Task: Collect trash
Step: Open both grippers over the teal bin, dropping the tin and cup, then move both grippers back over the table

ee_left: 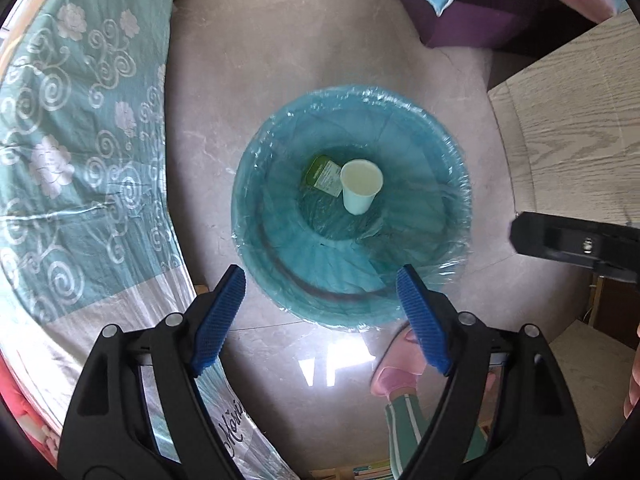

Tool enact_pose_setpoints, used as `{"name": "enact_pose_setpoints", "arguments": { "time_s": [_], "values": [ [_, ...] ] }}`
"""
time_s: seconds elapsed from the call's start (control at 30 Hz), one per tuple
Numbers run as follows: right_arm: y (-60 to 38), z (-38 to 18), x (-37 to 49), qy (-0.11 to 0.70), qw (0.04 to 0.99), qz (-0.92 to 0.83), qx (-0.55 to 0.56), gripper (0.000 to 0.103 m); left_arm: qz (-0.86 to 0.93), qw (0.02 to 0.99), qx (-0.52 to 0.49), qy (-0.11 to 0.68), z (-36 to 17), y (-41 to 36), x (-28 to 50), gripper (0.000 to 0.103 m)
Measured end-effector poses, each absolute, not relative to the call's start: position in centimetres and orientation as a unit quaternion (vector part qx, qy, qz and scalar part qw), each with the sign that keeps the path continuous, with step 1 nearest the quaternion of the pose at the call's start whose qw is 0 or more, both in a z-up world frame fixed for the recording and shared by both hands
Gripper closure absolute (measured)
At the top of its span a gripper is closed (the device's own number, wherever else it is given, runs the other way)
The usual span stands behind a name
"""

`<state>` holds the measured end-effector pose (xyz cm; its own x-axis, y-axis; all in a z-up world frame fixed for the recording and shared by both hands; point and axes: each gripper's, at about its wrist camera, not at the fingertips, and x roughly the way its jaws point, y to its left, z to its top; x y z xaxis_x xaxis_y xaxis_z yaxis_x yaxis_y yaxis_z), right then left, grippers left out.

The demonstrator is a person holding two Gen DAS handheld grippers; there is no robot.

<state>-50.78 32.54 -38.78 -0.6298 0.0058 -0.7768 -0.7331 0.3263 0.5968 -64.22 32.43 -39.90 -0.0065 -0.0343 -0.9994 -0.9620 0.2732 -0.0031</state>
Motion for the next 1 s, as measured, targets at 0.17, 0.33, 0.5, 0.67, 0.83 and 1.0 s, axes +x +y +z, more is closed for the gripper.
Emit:
{"name": "enact_pose_setpoints", "arguments": {
  "time_s": [0.17, 0.33, 0.5, 0.67, 0.83, 1.0],
  "values": [
    [30.3, -32.5, -50.3, 0.689, 0.374, 0.564, -0.259, 0.045, 0.434, 0.568, -0.425, 0.555, -35.4, 30.6, -64.2, 0.021],
    [27.5, -23.8, -51.1, 0.612, 0.382, 0.63, -0.287, 0.042, 0.433, 0.6, -0.393, 0.545, -29.5, 28.8, -63.6, 0.019],
    [23.9, -15.2, -50.1, 0.552, 0.408, 0.674, -0.273, 0.042, 0.446, 0.607, -0.379, 0.538, -25.5, 28.0, -63.5, 0.016],
    [19.7, -8.0, -47.5, 0.519, 0.427, 0.698, -0.247, 0.042, 0.467, 0.608, -0.385, 0.514, -20.6, 27.0, -64.0, 0.016],
    [14.4, -0.2, -43.3, 0.478, 0.469, 0.712, -0.211, 0.041, 0.45, 0.64, -0.344, 0.518, -14.2, 25.2, -61.0, 0.016],
    [7.7, 6.6, -36.9, 0.443, 0.543, 0.695, -0.16, 0.039, 0.401, 0.71, -0.303, 0.493, -6.7, 22.7, -54.5, 0.016]
  ]
}}
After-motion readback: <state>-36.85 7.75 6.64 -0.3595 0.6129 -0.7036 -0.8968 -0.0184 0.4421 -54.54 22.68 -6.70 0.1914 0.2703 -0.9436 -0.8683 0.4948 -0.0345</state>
